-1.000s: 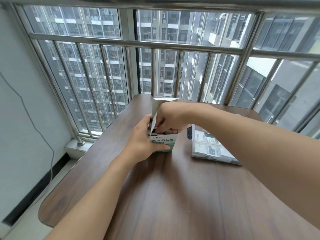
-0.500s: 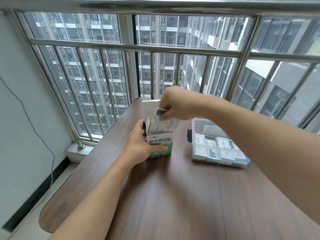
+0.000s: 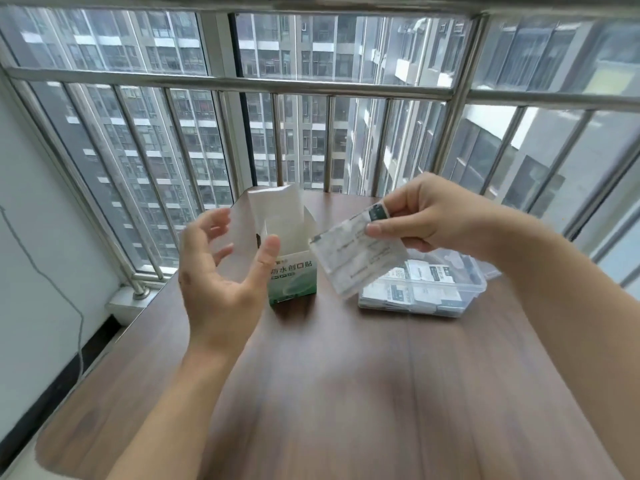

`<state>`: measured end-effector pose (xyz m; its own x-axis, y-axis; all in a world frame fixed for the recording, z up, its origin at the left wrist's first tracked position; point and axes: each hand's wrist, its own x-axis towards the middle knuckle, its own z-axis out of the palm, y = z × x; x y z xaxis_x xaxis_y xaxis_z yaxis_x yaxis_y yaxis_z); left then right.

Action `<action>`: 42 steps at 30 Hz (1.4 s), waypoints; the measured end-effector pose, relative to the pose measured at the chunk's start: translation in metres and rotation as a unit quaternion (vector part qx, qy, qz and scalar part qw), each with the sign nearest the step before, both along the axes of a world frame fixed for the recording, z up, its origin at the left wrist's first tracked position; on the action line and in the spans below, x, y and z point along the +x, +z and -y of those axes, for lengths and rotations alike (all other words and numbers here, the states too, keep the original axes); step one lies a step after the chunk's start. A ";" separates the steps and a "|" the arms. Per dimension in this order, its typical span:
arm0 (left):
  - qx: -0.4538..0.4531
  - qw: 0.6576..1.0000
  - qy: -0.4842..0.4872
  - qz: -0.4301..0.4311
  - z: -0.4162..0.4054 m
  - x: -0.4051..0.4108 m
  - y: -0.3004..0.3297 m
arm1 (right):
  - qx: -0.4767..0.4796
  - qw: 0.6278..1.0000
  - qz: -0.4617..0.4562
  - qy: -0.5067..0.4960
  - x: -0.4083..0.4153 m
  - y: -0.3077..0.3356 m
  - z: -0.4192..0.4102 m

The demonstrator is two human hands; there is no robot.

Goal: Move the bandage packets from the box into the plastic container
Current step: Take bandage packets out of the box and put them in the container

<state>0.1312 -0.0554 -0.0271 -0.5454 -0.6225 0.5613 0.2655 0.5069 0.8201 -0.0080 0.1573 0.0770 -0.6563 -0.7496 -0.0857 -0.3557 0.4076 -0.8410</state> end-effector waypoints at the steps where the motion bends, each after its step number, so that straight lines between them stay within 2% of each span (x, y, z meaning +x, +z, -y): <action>1: 0.033 0.998 -0.048 -0.010 -0.013 0.006 0.009 | 0.019 1.000 0.004 0.017 0.002 -0.011 -0.004; 2: 0.061 0.991 -0.114 0.020 -0.024 0.007 0.017 | 0.035 0.999 0.003 0.033 0.005 -0.018 -0.004; 3: 0.072 0.977 -0.178 0.094 -0.034 0.006 0.018 | 0.044 0.998 0.004 0.047 0.009 -0.026 -0.005; 5: 0.056 0.927 -0.276 0.247 -0.050 0.002 0.012 | 0.046 0.996 -0.006 0.073 0.018 -0.033 -0.004; 7: 0.091 0.882 -0.350 0.301 -0.064 0.004 0.002 | 0.040 0.996 -0.039 0.069 0.025 -0.038 -0.004; 10: 0.234 0.854 -0.372 0.279 -0.080 0.014 -0.014 | 0.012 0.995 -0.096 -0.012 0.039 -0.055 -0.017; 12: 0.317 0.838 -0.359 0.260 -0.091 0.019 -0.025 | -0.021 0.993 -0.087 -0.083 0.053 -0.073 -0.031; 14: 0.358 0.827 -0.357 0.246 -0.102 0.022 -0.034 | -0.077 0.983 -0.044 -0.161 0.067 -0.092 -0.041; 16: 0.375 0.824 -0.352 0.238 -0.108 0.024 -0.038 | -0.151 0.962 0.040 -0.224 0.076 -0.109 -0.047; 20: 0.400 0.817 -0.347 0.226 -0.115 0.025 -0.041 | -0.238 0.916 0.163 -0.278 0.085 -0.126 -0.051; 25: 0.413 0.810 -0.367 0.198 -0.115 0.026 -0.043 | -0.268 0.908 0.234 -0.220 0.096 -0.129 -0.048; 28: 0.438 0.796 -0.371 0.192 -0.116 0.025 -0.043 | -0.308 0.892 0.236 -0.232 0.095 -0.128 -0.048; 32: 0.468 0.782 -0.365 0.190 -0.113 0.024 -0.043 | -0.304 0.902 0.182 -0.246 0.091 -0.130 -0.051; 35: 0.472 0.782 -0.358 0.193 -0.111 0.024 -0.045 | -0.297 0.902 0.193 -0.248 0.090 -0.128 -0.057; 40: 0.454 0.782 -0.384 0.188 -0.113 0.024 -0.041 | -0.282 0.914 0.236 -0.174 0.094 -0.124 -0.054; 42: 0.417 0.789 -0.402 0.203 -0.118 0.024 -0.039 | -0.256 0.933 0.199 -0.155 0.098 -0.128 -0.046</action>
